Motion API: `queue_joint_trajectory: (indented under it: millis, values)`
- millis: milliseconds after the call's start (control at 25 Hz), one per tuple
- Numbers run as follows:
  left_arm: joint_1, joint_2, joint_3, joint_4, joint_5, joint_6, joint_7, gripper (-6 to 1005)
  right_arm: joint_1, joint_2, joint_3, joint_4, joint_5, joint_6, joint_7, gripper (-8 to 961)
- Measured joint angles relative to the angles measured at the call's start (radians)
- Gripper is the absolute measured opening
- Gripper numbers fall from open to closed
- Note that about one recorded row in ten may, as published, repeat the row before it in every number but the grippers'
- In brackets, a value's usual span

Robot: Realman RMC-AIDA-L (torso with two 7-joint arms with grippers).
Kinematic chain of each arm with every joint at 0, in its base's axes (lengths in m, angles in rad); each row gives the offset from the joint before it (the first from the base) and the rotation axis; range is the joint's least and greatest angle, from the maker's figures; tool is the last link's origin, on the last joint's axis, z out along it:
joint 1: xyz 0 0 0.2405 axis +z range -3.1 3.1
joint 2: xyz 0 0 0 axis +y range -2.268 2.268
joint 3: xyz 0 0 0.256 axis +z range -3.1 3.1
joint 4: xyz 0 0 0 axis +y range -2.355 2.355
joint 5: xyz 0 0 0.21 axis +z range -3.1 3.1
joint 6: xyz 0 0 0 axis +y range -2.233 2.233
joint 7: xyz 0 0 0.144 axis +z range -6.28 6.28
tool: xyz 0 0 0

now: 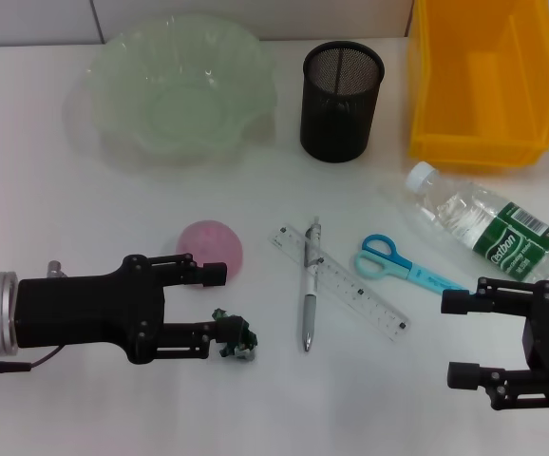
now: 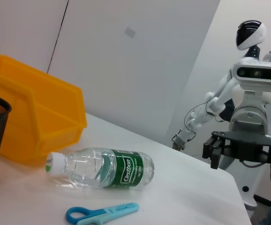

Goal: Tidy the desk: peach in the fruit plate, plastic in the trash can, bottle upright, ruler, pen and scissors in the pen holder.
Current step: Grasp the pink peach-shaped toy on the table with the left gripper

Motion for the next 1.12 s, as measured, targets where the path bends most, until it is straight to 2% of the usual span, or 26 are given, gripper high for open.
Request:
queue_joint_trajectory:
  millis: [600,840,1000,1120]
  values:
    - [-0.004,0.0,0.0,0.0,0.007,-0.009,-0.004,753,0.0,0.0,0.002,0.002,-0.002,0.004,0.0,763]
    - [-0.035,0.0,0.002,0.059,0.017,-0.156,-0.156,754,0.0,0.0,0.0,0.017,-0.001,0.024,0.0,762]
    - [-0.056,-0.002,0.003,0.08,0.024,-0.197,-0.178,754,0.0,0.0,0.001,0.017,-0.001,0.026,-0.001,762]
    - [-0.081,-0.004,0.018,0.082,0.032,-0.294,-0.186,754,-0.007,0.0,0.001,0.019,-0.001,0.027,-0.004,762]
